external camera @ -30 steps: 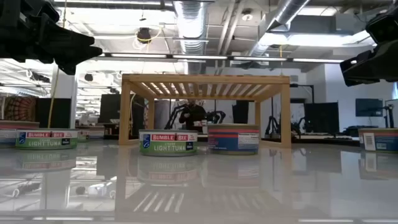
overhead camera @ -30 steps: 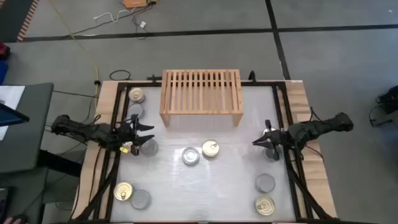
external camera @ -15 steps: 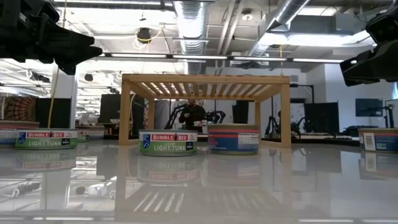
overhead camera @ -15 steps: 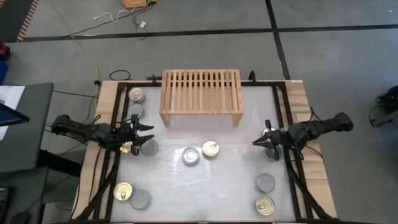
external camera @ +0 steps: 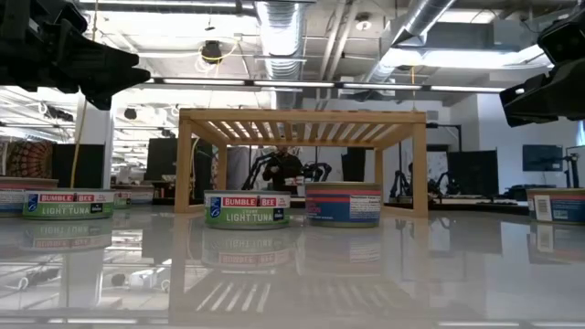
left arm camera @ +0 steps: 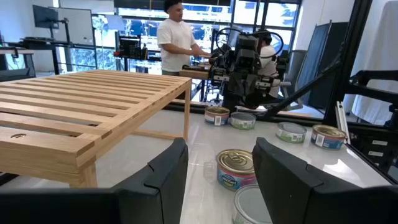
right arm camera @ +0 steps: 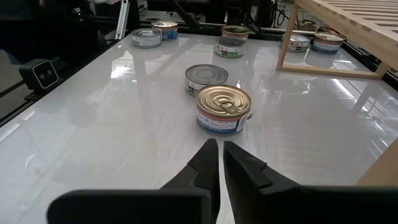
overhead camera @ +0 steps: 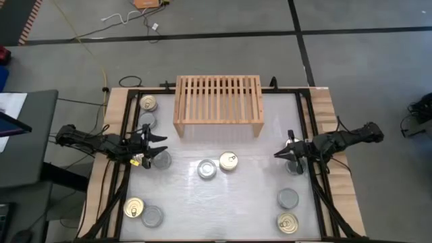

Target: Stack canned seafood by type on shelf

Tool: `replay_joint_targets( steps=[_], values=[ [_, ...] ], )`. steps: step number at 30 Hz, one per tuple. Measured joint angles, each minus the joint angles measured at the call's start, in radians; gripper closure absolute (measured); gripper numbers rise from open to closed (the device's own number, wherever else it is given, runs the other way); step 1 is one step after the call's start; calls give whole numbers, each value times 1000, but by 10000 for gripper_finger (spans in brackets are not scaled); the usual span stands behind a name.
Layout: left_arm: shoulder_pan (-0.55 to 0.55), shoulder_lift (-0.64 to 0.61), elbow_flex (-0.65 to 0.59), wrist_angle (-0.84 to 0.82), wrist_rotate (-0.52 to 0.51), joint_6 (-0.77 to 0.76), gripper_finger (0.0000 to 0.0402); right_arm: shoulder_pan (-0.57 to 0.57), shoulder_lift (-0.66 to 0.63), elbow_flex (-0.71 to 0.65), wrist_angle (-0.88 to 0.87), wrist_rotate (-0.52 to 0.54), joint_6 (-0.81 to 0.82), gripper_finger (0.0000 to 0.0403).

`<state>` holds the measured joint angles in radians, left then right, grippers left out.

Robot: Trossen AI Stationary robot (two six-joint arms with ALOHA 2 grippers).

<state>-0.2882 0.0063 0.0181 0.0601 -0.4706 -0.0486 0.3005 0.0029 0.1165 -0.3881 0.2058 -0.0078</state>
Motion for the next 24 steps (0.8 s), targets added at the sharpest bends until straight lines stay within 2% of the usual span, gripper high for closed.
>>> replay_joint_targets(
  steps=[12, 18, 24],
  values=[
    [0, 0, 0, 0, 0, -2, 230, 0, 0, 0, 0, 0, 0, 347],
    [0, 0, 0, 18, 0, -142, 230, 0, 0, 0, 0, 0, 0, 347],
    [0, 0, 0, 52, 12, -214, 230, 0, 0, 0, 0, 0, 0, 347]
  ],
)
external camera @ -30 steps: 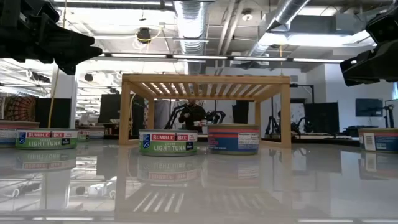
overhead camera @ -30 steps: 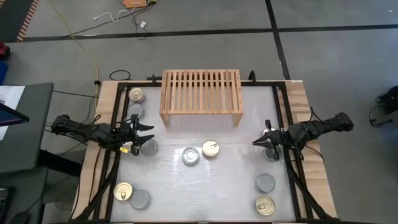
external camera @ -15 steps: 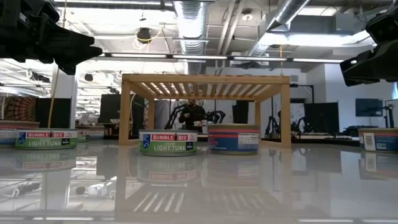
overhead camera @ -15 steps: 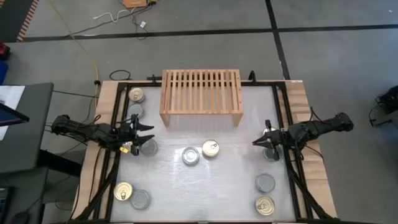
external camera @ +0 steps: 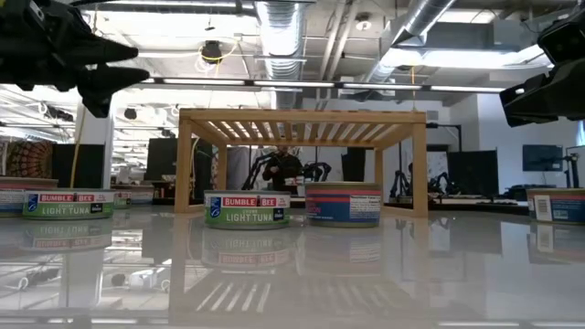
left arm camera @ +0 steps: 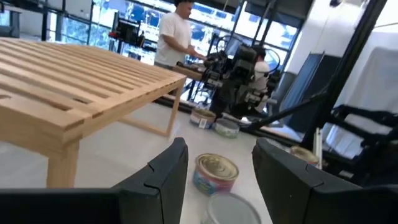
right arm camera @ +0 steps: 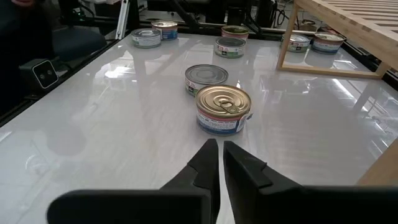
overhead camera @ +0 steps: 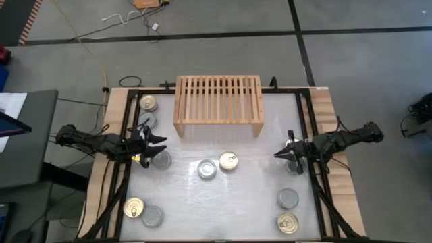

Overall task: Stack canned seafood by type on shelf
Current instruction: Put the green tuna can on the shelf

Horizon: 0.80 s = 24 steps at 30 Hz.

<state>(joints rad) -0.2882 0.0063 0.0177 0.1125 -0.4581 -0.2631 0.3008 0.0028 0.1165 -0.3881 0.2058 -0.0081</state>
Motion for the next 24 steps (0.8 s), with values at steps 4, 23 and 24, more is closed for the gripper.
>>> replay_joint_targets(
  steps=[4, 23, 24],
  values=[
    [0, 2, 16, 18, -6, 38, 230, 0, 0, 0, 0, 0, 0, 347],
    [0, 633, 358, -109, -182, -96, 230, 0, 0, 0, 4, 0, 0, 347],
    [0, 672, 372, -108, -188, -136, 230, 0, 0, 0, 4, 0, 0, 347]
  ],
)
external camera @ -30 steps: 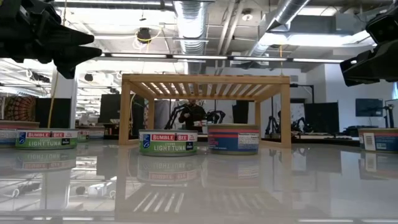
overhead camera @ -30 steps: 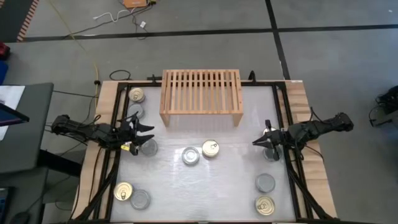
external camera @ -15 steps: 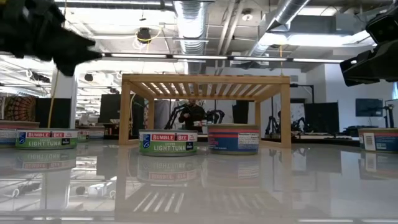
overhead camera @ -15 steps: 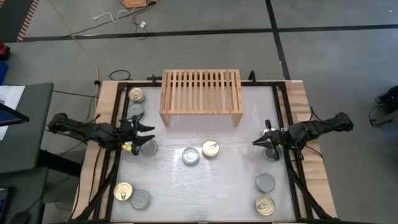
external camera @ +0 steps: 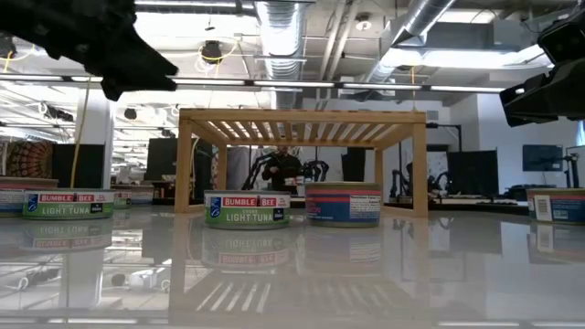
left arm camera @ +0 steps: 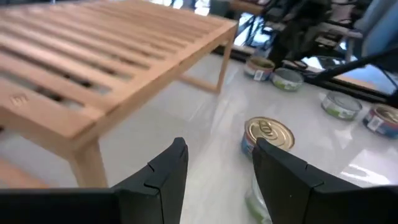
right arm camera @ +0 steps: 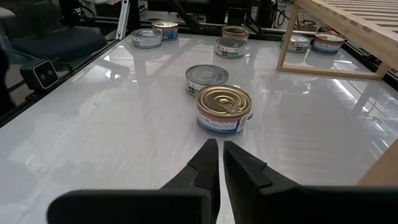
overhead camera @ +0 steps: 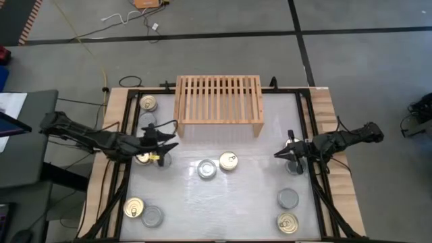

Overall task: Stack canned seafood by type on shelf
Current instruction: Put the green tuna can on the shelf

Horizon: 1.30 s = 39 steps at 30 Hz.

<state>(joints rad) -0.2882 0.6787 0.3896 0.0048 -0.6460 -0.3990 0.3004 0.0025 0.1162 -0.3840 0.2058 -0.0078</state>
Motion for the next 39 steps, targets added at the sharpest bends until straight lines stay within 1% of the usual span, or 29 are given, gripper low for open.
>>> replay_joint_targets(
  steps=[5, 10, 13, 15, 19, 25, 31, 35, 39],
  values=[
    [0, 217, 72, -1, -2, -260, 230, 0, 0, 0, 1, 0, 0, 347],
    [0, 434, 157, 0, -2, -452, 230, 0, 0, 0, 3, 0, 0, 347],
    [0, 547, 218, -1, 25, -505, 230, 0, 0, 0, 3, 0, 0, 347],
    [0, 611, 265, -22, 62, -515, 230, 0, 0, 0, 3, 0, 0, 347],
    [6, 716, 362, -121, 148, -541, 230, 0, 0, 0, 3, 0, 0, 347],
    [36, 804, 471, -286, 258, -588, 230, 0, 0, 0, 3, 0, 0, 347],
    [83, 814, 487, -287, 412, -620, 230, 0, 0, 0, 3, 0, 0, 347],
    [100, 814, 487, -287, 466, -665, 230, 0, 0, 0, 3, 0, 0, 347],
    [104, 814, 487, -308, 473, -707, 230, 0, 0, 0, 3, 0, 0, 347]
  ],
)
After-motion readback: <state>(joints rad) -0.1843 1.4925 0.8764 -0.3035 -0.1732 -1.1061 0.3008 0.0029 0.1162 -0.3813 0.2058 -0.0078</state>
